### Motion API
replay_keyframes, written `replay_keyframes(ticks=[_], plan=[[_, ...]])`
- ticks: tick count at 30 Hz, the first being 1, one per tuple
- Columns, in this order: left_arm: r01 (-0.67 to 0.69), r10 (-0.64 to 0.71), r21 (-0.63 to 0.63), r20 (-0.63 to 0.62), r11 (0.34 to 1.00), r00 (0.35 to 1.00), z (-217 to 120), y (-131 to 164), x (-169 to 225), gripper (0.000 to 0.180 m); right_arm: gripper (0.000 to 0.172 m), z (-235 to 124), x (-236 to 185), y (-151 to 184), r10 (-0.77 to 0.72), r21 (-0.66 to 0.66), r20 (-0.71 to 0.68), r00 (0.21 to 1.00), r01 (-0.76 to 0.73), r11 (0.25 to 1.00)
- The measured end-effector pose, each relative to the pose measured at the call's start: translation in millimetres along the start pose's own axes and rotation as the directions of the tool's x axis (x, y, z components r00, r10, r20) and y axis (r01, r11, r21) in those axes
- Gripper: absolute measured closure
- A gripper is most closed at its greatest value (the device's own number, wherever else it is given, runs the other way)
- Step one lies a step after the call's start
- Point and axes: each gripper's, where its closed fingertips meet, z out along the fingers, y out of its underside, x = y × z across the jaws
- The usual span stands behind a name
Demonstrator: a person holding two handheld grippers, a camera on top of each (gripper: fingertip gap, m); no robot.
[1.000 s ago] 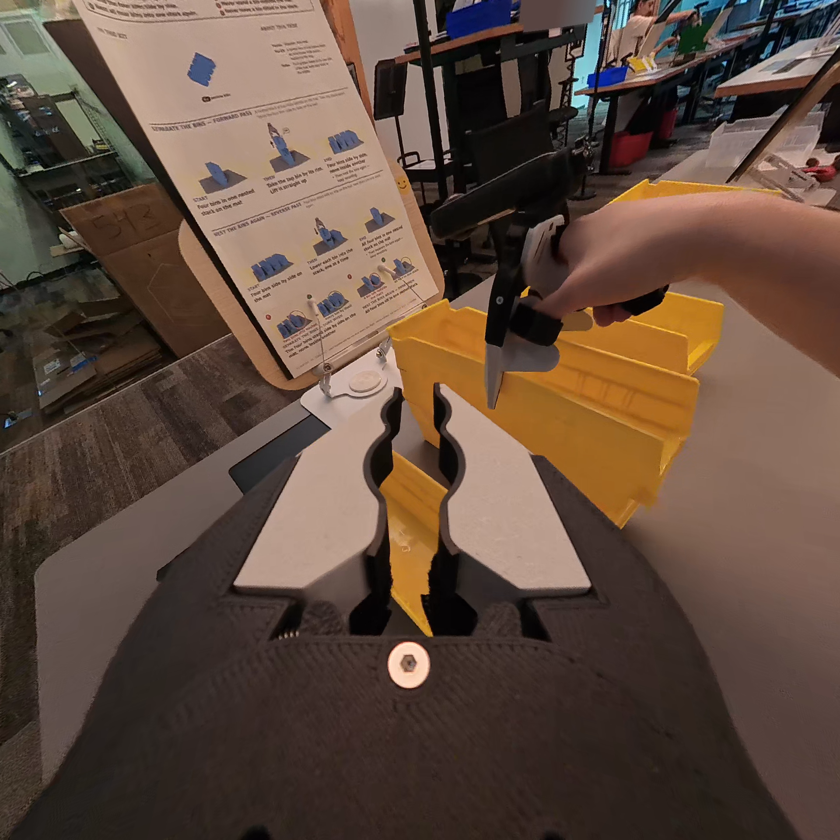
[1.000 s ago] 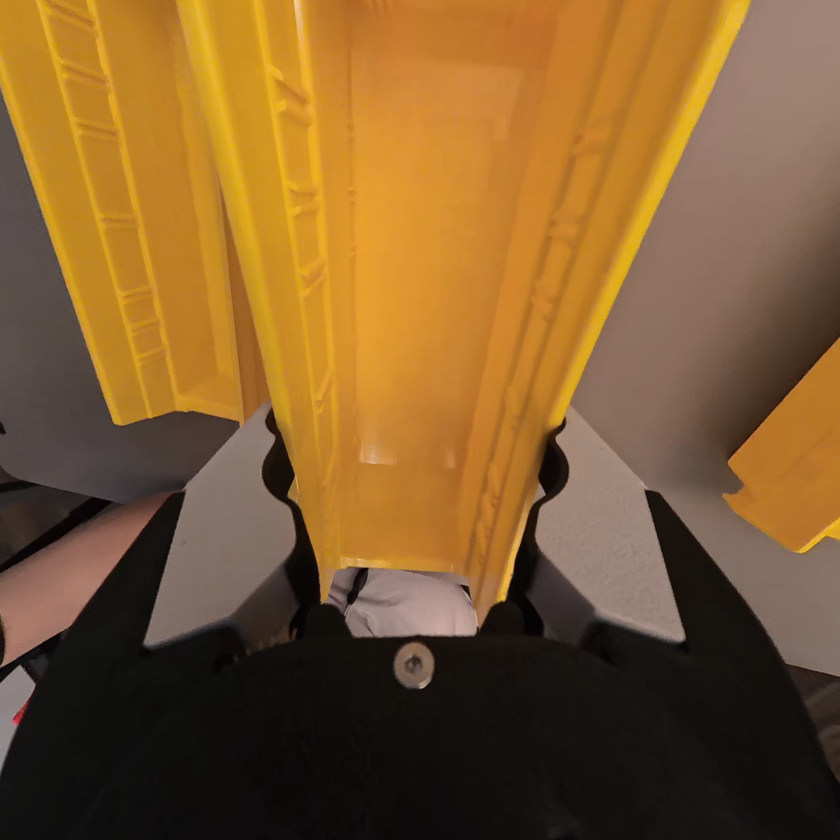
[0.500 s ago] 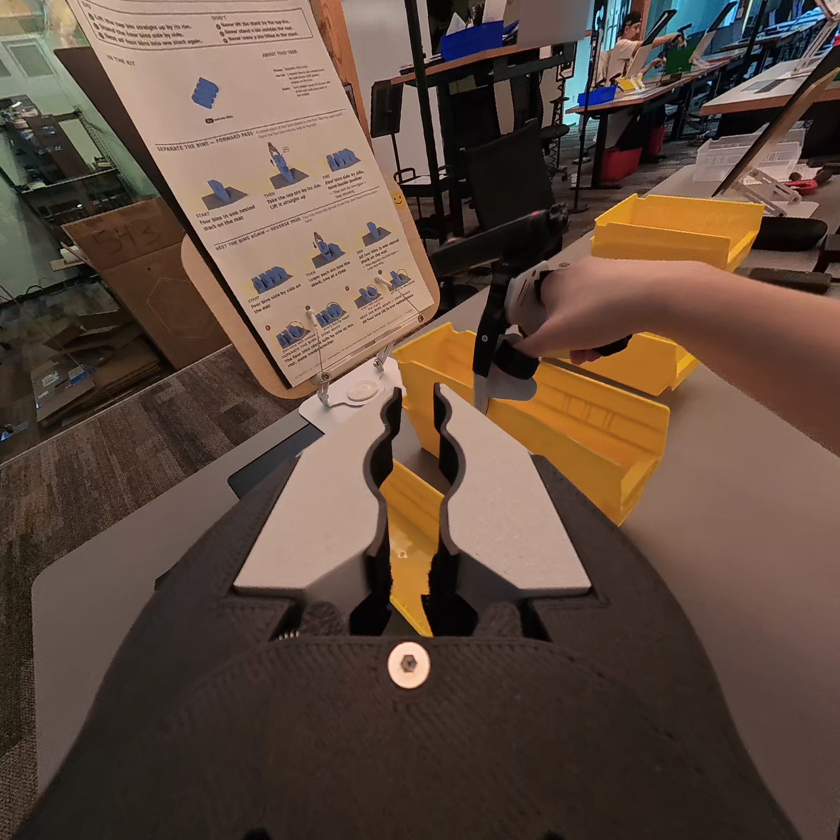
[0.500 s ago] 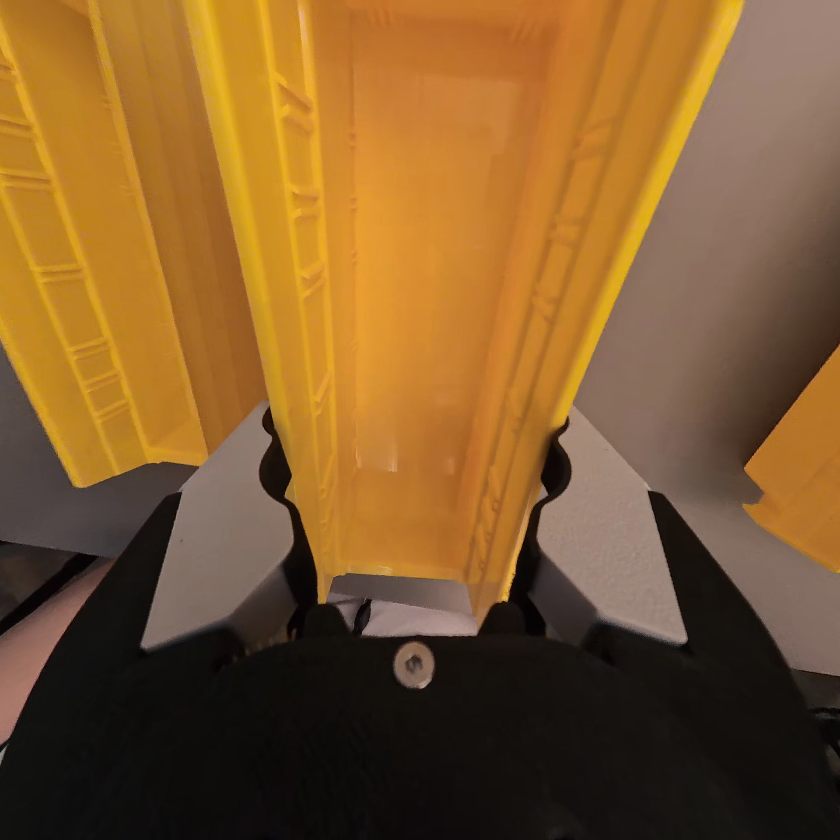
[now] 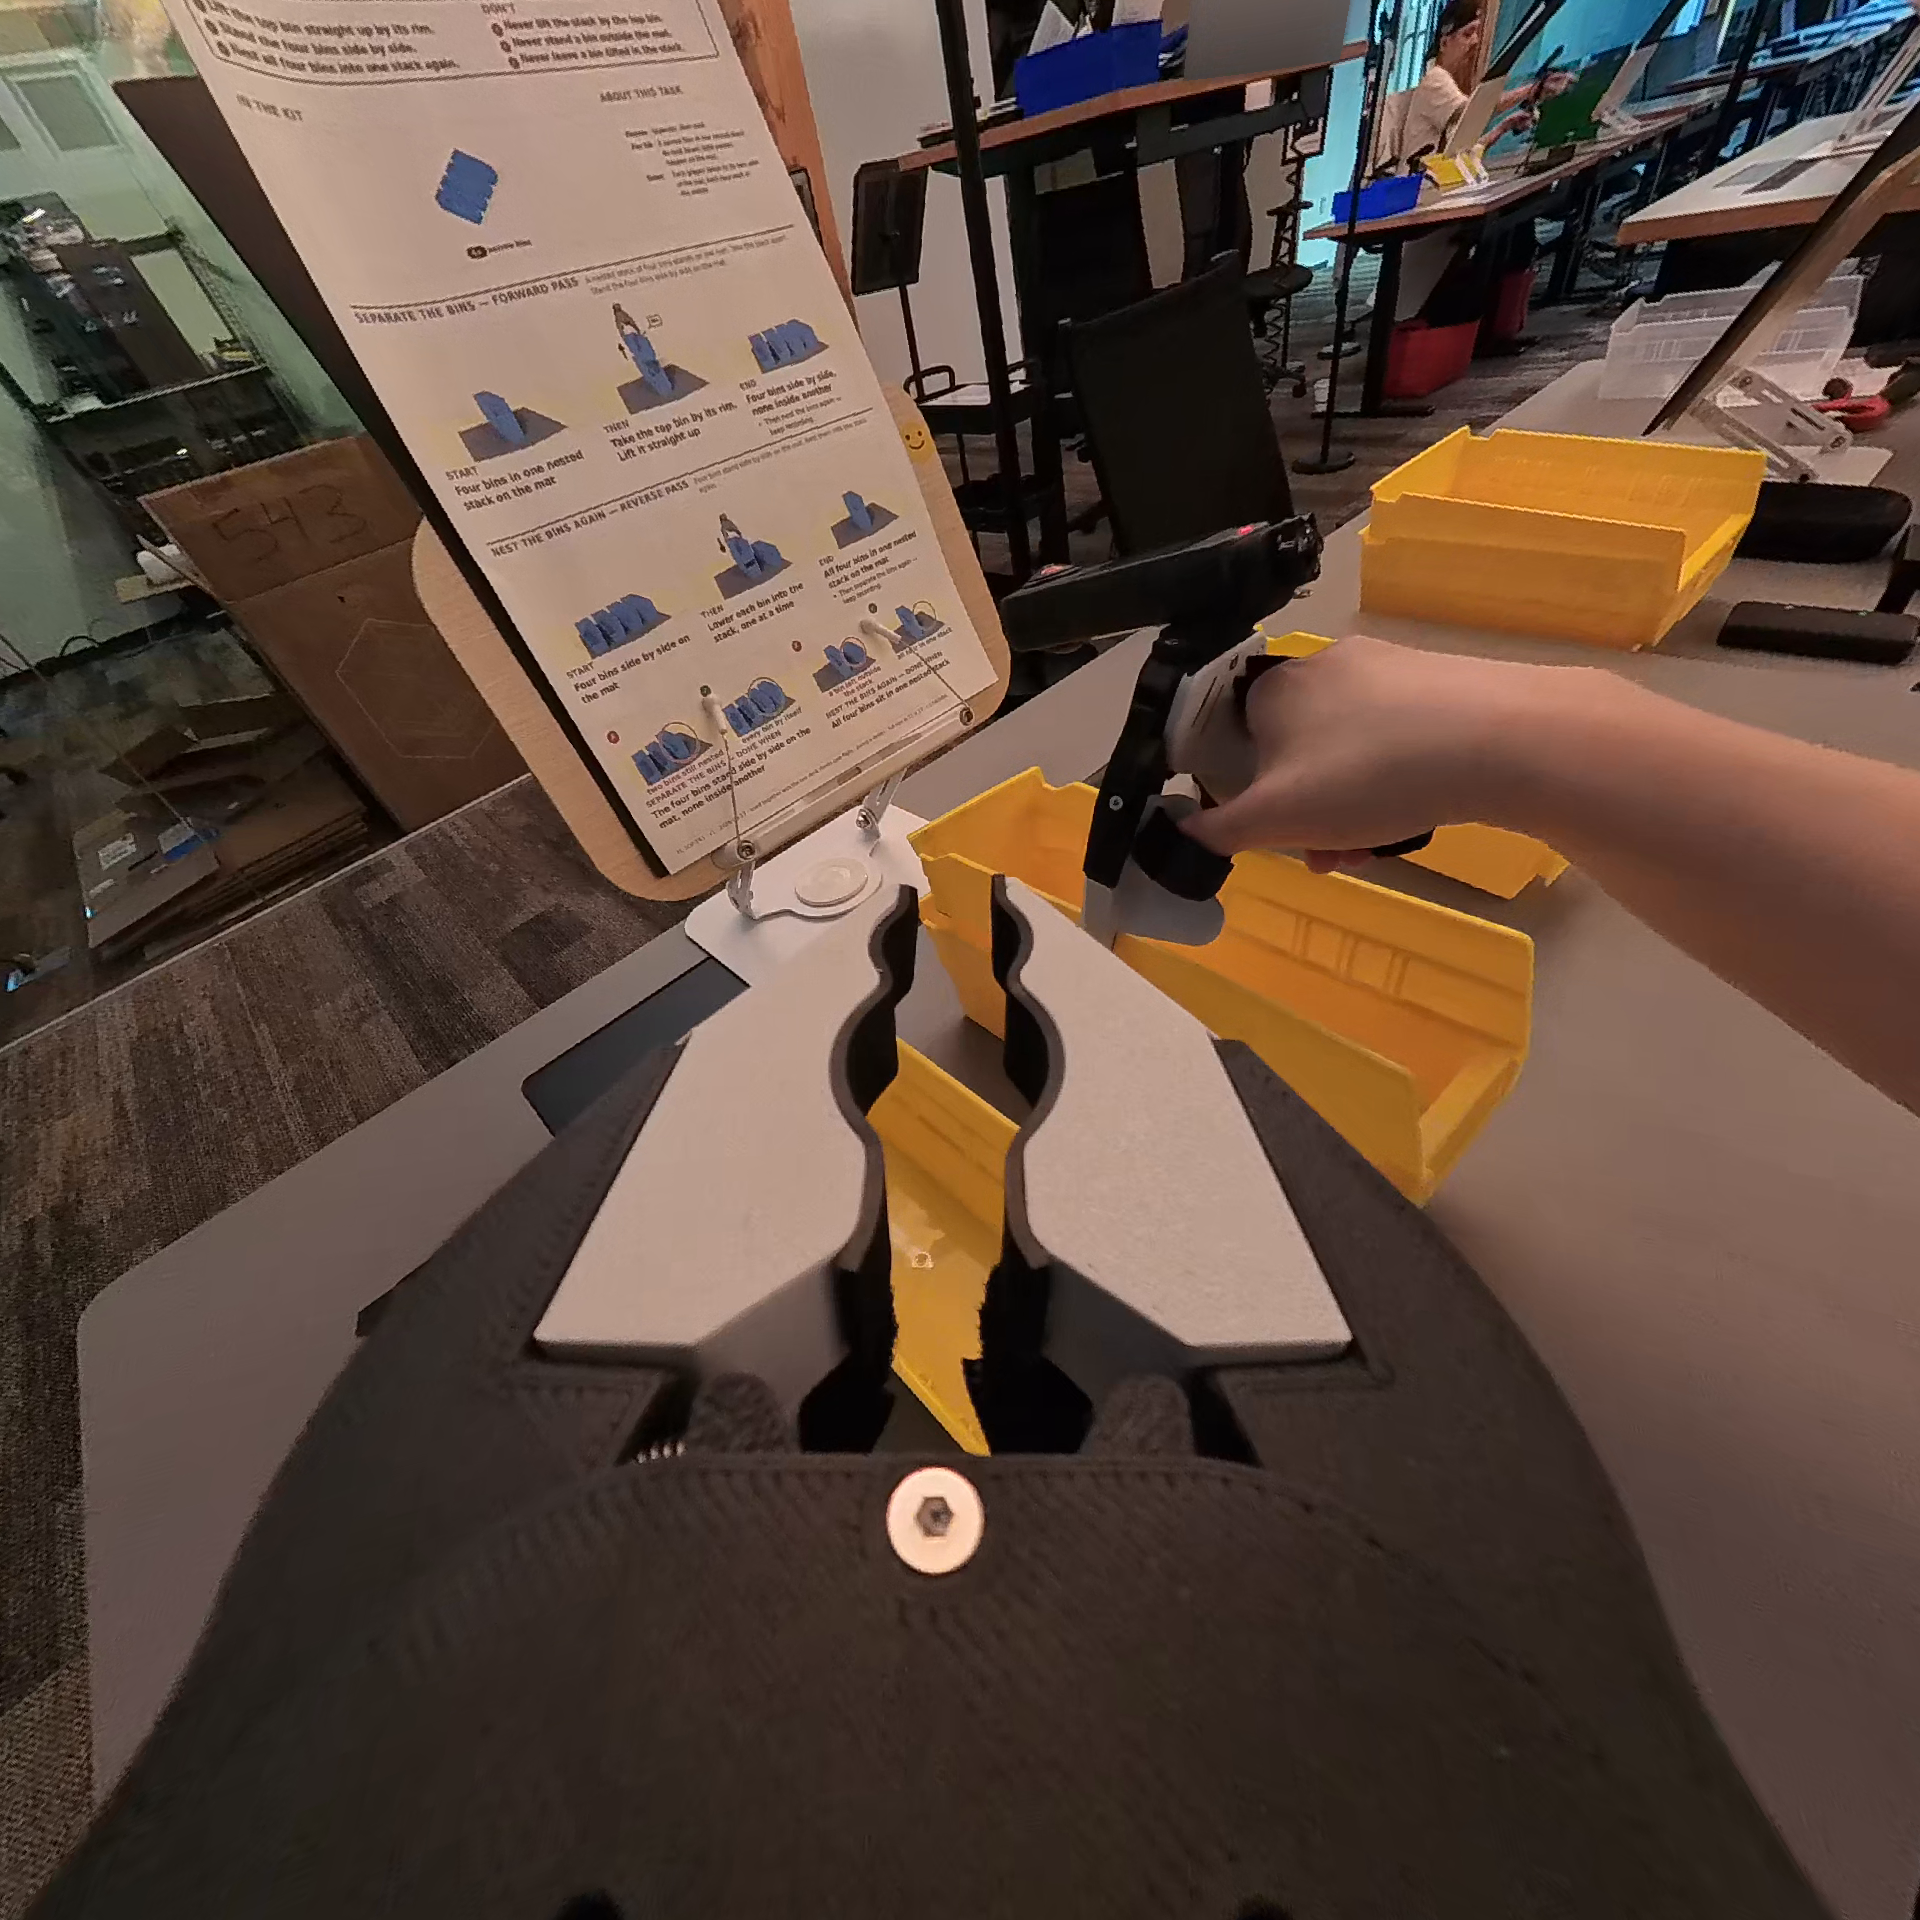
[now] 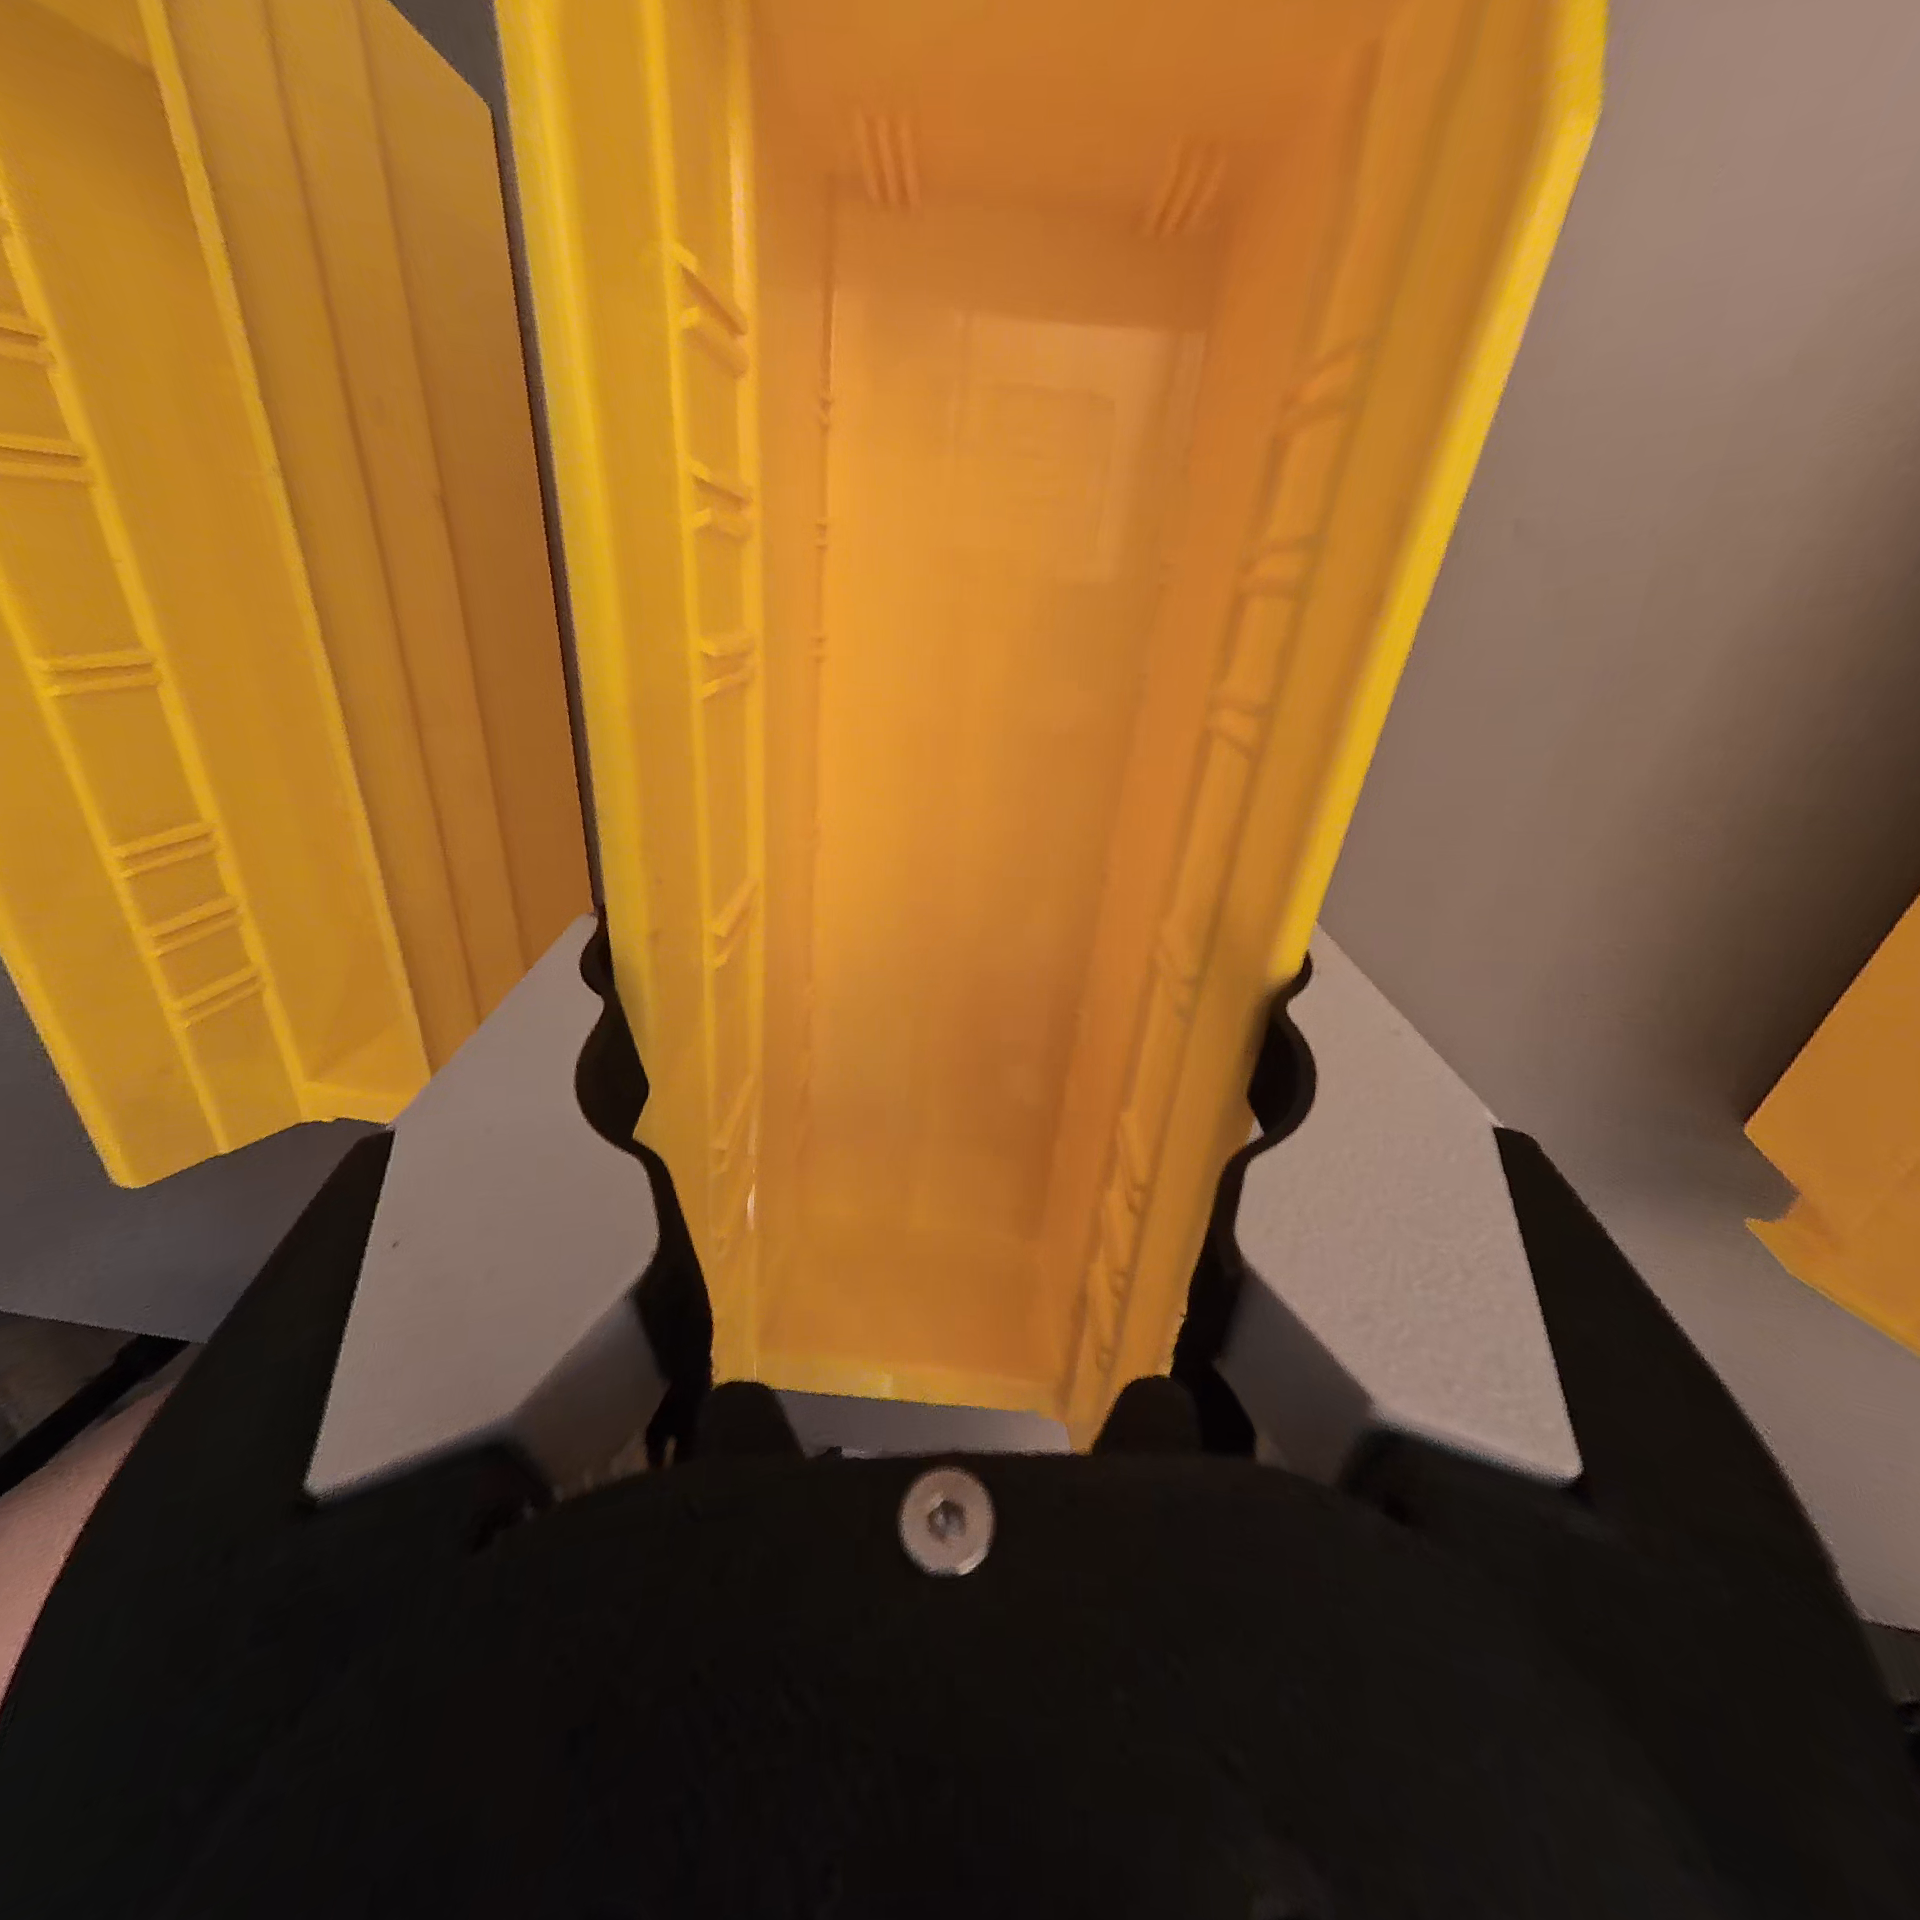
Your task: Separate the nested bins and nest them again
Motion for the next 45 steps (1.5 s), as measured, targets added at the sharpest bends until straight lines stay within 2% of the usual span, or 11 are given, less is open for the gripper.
replay_keyframes(ticks=[8, 13, 16, 20, 22, 25, 29, 33, 38, 42, 45], plan=[[0.006, -0.006, -0.019, -0.004, 1.000, 1.000, 1, 4, 0, 0.167, 0.044, -9, -11, -9, -0.036, 0.088, 0.058, 0.998, 0.031, 0.996], [0.011, -0.011, -0.028, 0.002, 1.000, 1.000, 2, 6, -2, 0.166, 0.044, -59, -17, -17, -0.174, 0.262, 0.098, 0.980, 0.143, 0.954], [0.013, -0.013, -0.029, 0.003, 0.999, 1.000, 2, 6, -3, 0.166, 0.046, -107, -22, -15, -0.328, 0.460, 0.164, 0.930, 0.222, 0.860], [0.017, -0.017, -0.039, -0.001, 0.999, 1.000, 4, 8, -4, 0.166, 0.074, -150, -52, 34, -0.745, 0.694, 0.173, 0.644, 0.457, 0.556], [0.016, -0.016, -0.046, 0.000, 0.999, 1.000, 5, 9, -4, 0.166, 0.086, -129, -53, 80, -0.892, 0.663, 0.097, 0.442, 0.640, 0.389], [0.010, -0.010, -0.052, 0.006, 0.999, 1.000, 6, 9, -3, 0.166, 0.096, -71, -31, 117, -0.964, 0.464, -0.094, 0.249, 0.868, 0.179], [-0.003, 0.003, -0.072, 0.011, 0.997, 1.000, 10, 11, -1, 0.166, 0.086, -14, -12, 132, -0.977, 0.209, -0.178, 0.113, 0.975, 0.075], [-0.012, 0.013, -0.094, 0.013, 0.996, 1.000, 13, 14, 0, 0.165, 0.120, -23, -24, 134, -0.982, 0.227, -0.177, 0.066, 0.974, 0.025], [-0.005, 0.007, -0.102, 0.012, 0.995, 1.000, 17, 16, 0, 0.166, 0.119, -53, -36, 90, -0.960, 0.293, -0.275, 0.047, 0.955, -0.037], [-0.020, 0.021, -0.124, 0.009, 0.992, 1.000, 19, 19, 2, 0.165, 0.120, -66, -32, -14, -0.911, 0.307, -0.400, 0.099, 0.951, -0.031], [-0.018, 0.018, -0.128, 0.002, 0.992, 1.000, 21, 21, 1, 0.165, 0.124, -40, -14, -74, -0.903, 0.222, -0.408, 0.136, 0.974, 0.046]])
